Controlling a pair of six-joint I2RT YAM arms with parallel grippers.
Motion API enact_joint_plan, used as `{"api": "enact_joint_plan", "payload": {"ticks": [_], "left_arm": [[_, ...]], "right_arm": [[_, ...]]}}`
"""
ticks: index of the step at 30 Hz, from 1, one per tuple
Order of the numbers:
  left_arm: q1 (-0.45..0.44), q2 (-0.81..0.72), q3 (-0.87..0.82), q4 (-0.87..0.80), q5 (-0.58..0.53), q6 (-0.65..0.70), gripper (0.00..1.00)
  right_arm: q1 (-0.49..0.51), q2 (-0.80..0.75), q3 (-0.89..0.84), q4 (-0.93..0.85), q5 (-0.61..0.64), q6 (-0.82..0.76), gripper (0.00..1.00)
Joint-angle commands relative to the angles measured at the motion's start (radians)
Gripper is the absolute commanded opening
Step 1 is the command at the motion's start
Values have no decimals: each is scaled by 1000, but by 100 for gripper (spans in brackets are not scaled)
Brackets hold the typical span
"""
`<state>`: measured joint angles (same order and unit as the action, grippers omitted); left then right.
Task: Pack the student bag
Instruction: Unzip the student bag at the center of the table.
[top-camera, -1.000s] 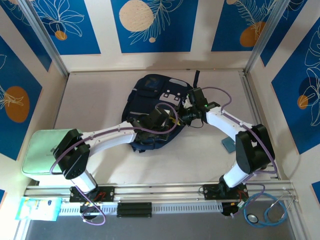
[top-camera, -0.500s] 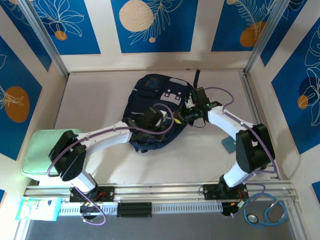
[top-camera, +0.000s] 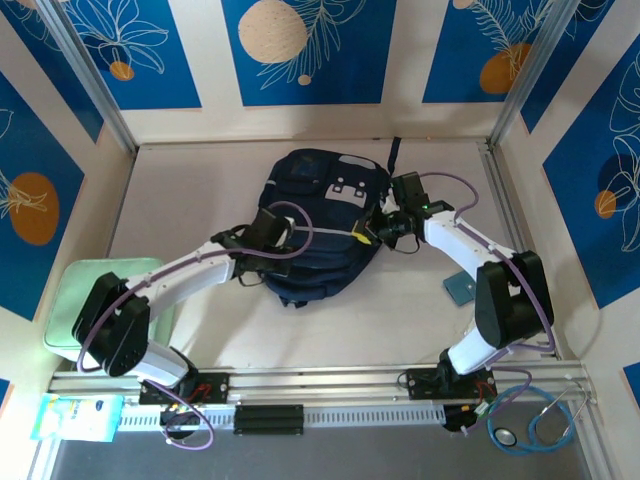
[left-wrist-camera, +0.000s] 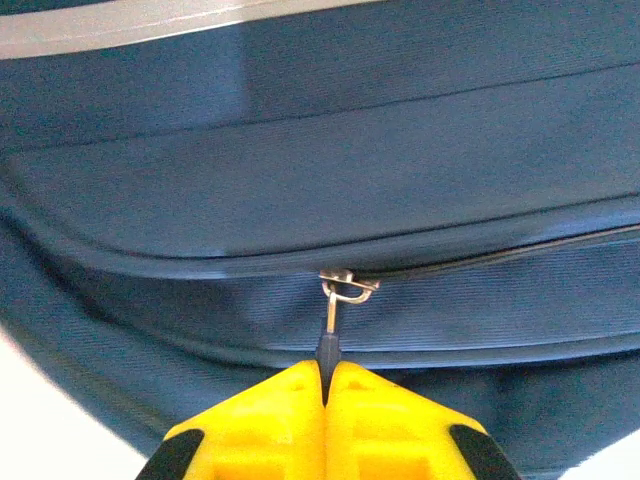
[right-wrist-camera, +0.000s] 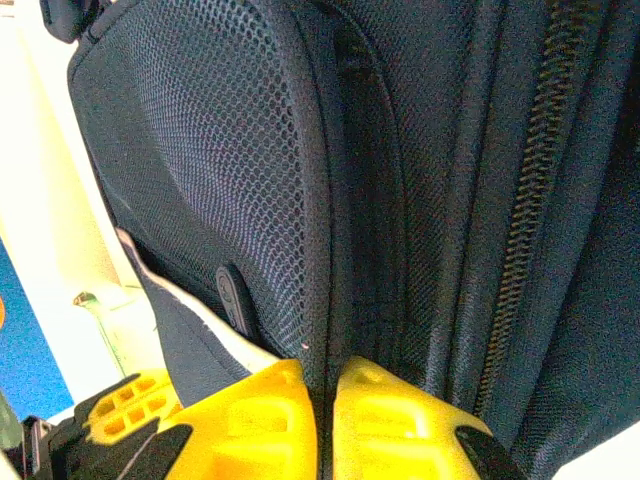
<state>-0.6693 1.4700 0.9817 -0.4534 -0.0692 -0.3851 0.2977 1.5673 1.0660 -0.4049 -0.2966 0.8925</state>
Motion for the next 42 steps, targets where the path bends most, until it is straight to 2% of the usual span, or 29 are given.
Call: {"api": "enact_joint_plan", "payload": {"ticks": [1, 6, 13, 18, 25, 29, 30, 31, 37, 42], "left_arm": [[73, -41, -14, -50, -33, 55, 0], [99, -49, 56, -101, 5, 102, 0], [30, -52, 156, -118, 60, 103, 0], [-35, -22, 209, -109, 75, 101, 0], [-80, 36, 211, -78, 83, 81, 0], [-75, 42, 145, -77, 3, 37, 0], [-71, 43, 136, -85, -16, 27, 9], [-63, 45, 131, -96, -29, 17, 13], [-33, 26, 110, -101, -43, -8, 25], [-3, 23, 94, -96, -27, -12, 28]], "right_arm": [[-45, -38, 7, -35, 40, -38, 7], [-78, -51, -4, -44, 35, -35, 9], [-76, -119, -27, -47, 15, 25, 36], [-60, -230, -94, -60, 62, 113, 45], [41, -307, -168, -78, 134, 242, 47], [102, -284, -188, -39, 131, 270, 47], [115, -266, -179, -41, 127, 270, 46], [126, -247, -169, -40, 120, 270, 47], [161, -166, -131, -17, 132, 286, 43], [150, -155, -119, -7, 184, 292, 40]]}}
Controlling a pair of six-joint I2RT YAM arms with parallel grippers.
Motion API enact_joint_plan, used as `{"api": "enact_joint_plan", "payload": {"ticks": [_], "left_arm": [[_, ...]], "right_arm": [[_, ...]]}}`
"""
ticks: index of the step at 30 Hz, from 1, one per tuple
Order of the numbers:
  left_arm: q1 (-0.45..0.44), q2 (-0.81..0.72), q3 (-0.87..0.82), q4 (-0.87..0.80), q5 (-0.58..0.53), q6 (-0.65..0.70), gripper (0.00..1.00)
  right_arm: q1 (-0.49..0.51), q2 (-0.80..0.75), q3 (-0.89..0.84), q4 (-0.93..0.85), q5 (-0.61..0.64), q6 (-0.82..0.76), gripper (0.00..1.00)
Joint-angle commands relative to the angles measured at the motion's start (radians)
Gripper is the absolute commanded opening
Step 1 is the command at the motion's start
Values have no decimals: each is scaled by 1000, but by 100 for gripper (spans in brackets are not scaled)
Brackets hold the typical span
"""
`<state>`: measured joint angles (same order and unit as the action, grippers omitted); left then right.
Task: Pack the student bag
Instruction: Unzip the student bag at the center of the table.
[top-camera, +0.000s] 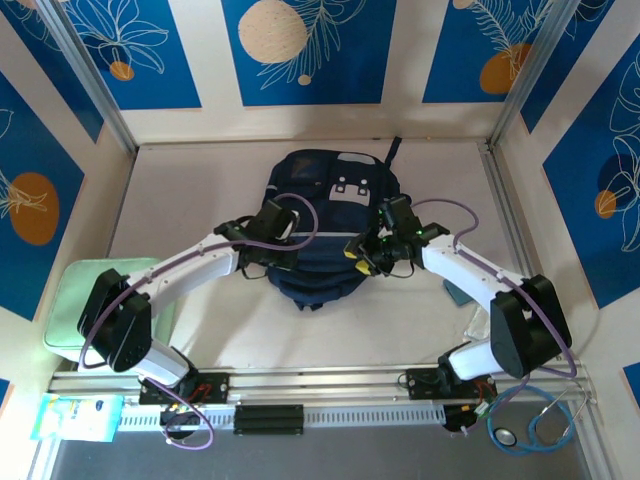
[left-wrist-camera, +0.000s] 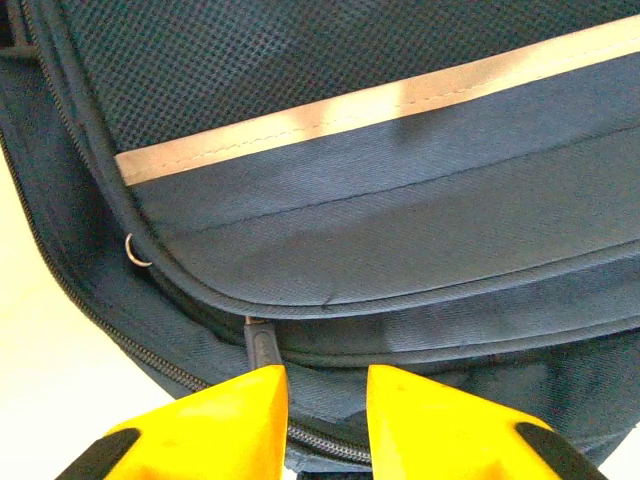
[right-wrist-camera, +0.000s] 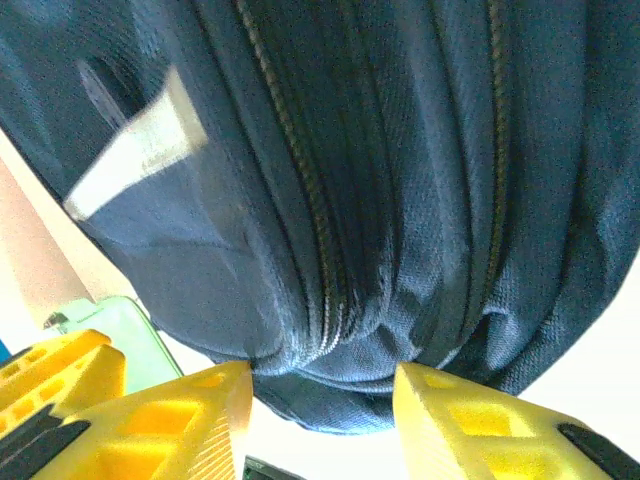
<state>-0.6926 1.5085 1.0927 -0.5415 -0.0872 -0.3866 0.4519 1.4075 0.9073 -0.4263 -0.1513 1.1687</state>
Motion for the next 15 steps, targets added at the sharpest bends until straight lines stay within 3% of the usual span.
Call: {"api": "enact_joint_plan", "payload": {"ticks": [1, 12, 15], "left_arm": [[27, -16, -20, -8, -1, -11, 29], [104, -7, -33, 18, 97, -3, 39], [125, 6, -31, 32, 133, -3, 41]], "right_arm": [[-10, 9, 42, 19, 42, 13, 38], [-60, 33, 110, 21, 13, -66, 16], [-74, 7, 113, 40, -12, -74, 13]]}}
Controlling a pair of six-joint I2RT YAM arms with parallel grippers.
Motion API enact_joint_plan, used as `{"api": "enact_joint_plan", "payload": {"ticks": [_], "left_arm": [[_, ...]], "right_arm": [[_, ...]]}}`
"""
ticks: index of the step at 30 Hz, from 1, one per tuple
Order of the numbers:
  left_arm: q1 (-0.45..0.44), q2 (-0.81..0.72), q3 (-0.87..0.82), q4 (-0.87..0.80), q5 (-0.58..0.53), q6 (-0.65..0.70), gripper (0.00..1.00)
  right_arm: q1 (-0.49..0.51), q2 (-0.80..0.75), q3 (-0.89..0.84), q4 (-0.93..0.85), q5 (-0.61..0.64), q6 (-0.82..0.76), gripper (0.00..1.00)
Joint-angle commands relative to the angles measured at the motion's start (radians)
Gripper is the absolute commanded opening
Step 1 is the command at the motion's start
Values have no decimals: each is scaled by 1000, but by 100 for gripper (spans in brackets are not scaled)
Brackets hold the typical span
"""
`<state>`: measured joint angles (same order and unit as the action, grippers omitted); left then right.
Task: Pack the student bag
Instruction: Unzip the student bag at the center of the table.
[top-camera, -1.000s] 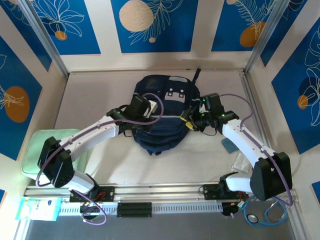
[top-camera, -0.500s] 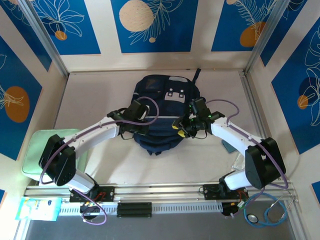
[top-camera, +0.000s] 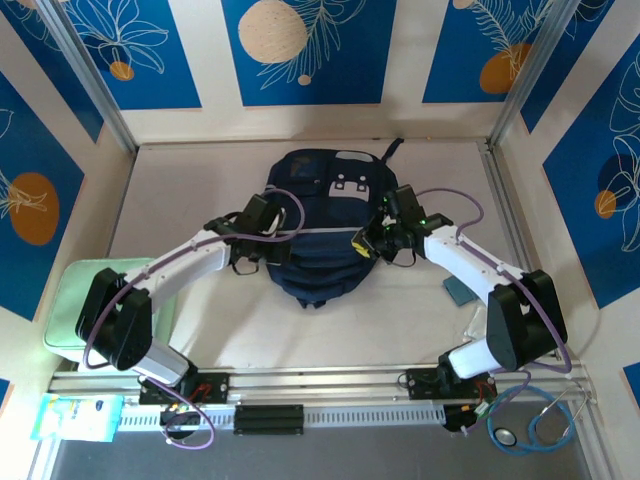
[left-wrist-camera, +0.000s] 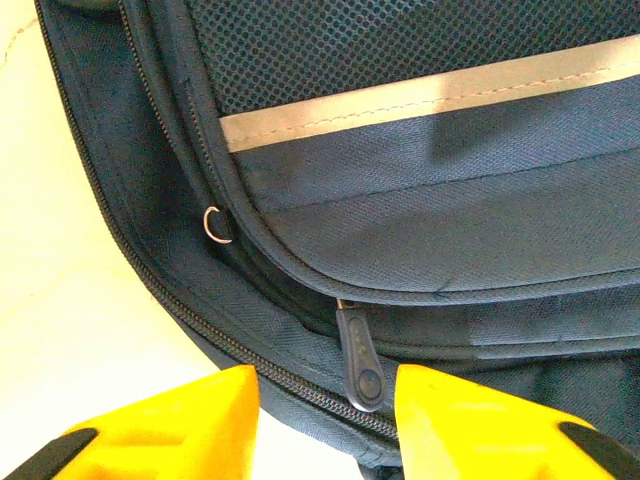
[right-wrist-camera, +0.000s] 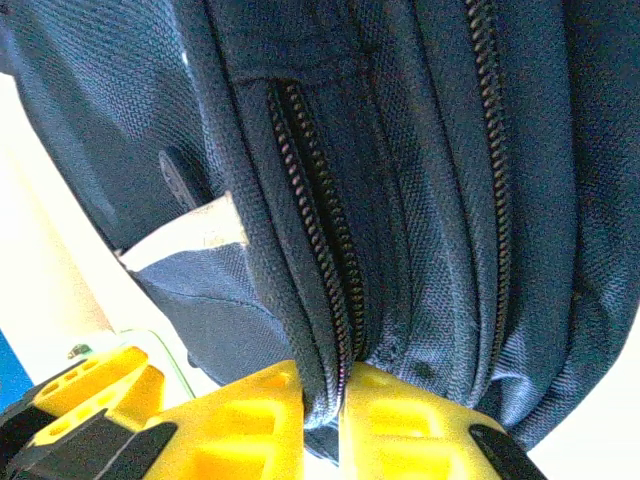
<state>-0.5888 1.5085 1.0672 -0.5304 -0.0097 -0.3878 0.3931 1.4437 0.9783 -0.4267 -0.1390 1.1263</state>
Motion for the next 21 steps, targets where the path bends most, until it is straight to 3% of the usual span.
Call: {"api": "enact_joint_plan", "payload": {"ticks": [1, 8, 13, 16, 21], "left_arm": [[29, 14, -6, 27, 74, -3, 41], [41, 68, 3, 83, 213, -24, 42], [44, 120, 20, 64, 194, -40, 42], [45, 136, 24, 72, 194, -47, 39], [44, 161, 33, 79, 201, -55, 26]], "right_arm": [[-20, -40, 40, 49, -32, -32, 13], [-31, -46, 55, 81, -110, -28, 12], [-43, -49, 53, 89, -124, -26, 12], [-45, -50, 50, 89, -129, -28, 11], [-48, -50, 41, 92, -134, -25, 11]]}}
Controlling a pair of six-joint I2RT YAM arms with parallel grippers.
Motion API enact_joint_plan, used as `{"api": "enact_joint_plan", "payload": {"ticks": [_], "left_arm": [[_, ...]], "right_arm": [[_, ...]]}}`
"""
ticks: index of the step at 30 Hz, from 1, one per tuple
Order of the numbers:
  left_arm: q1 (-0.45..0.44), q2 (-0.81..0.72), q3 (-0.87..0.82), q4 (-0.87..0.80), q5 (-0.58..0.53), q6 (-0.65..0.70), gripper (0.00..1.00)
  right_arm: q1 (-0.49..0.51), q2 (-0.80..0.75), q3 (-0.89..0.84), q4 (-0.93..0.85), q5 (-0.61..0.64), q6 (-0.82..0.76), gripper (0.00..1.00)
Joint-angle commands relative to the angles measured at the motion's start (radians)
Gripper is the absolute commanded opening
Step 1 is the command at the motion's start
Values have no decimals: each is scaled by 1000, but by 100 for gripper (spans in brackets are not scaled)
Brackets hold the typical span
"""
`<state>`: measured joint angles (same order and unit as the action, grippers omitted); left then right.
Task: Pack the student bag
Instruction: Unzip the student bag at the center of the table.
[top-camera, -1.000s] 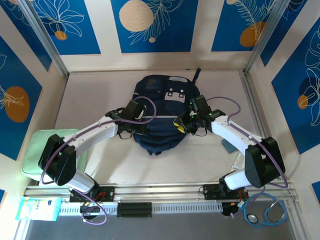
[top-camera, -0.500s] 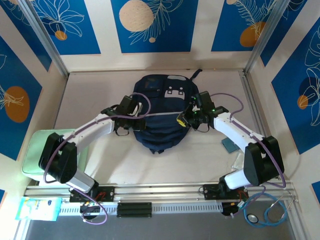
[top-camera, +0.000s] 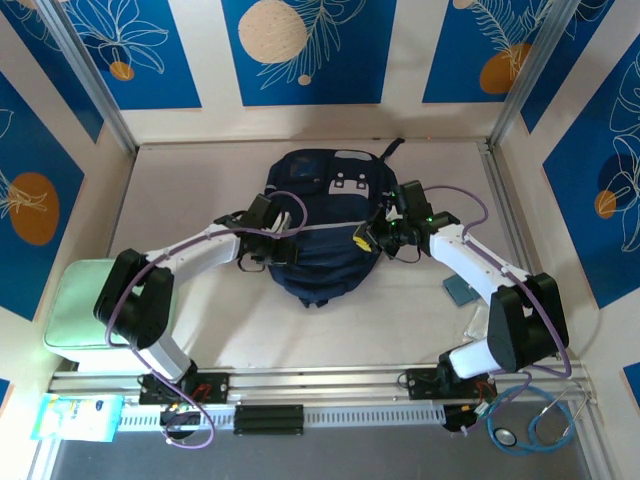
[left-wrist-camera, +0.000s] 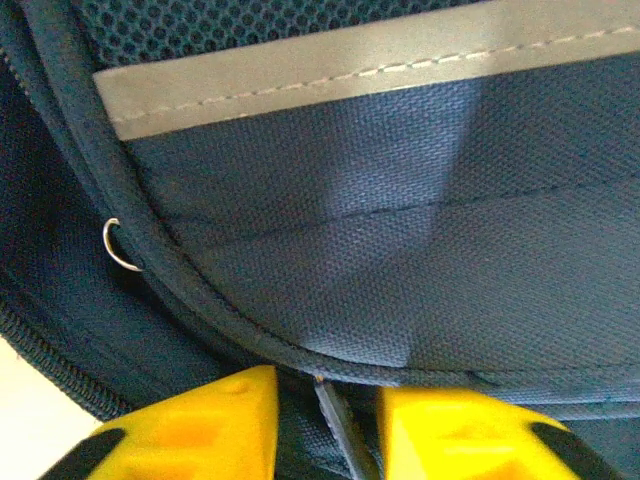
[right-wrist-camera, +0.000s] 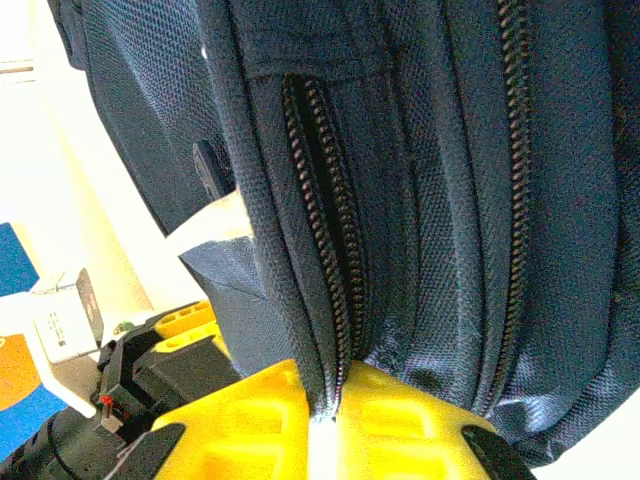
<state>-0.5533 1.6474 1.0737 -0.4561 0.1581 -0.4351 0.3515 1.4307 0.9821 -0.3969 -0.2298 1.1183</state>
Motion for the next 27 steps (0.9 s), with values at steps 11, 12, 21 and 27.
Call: {"api": "enact_joint_plan", "payload": {"ticks": [11, 12, 21, 27], "left_arm": [[9, 12, 31, -26, -12, 12, 0], [9, 3, 28, -33, -26, 22, 0], [44, -77, -23, -82, -202, 129, 0], [94, -40, 9, -36, -156, 290, 0]], "right_arm": [[-19, -42, 24, 57, -34, -20, 10], [-24, -45, 20, 54, -28, -23, 9], [-95, -103, -26, 27, 9, -70, 7], [-104, -105, -26, -2, 18, -87, 6]]}}
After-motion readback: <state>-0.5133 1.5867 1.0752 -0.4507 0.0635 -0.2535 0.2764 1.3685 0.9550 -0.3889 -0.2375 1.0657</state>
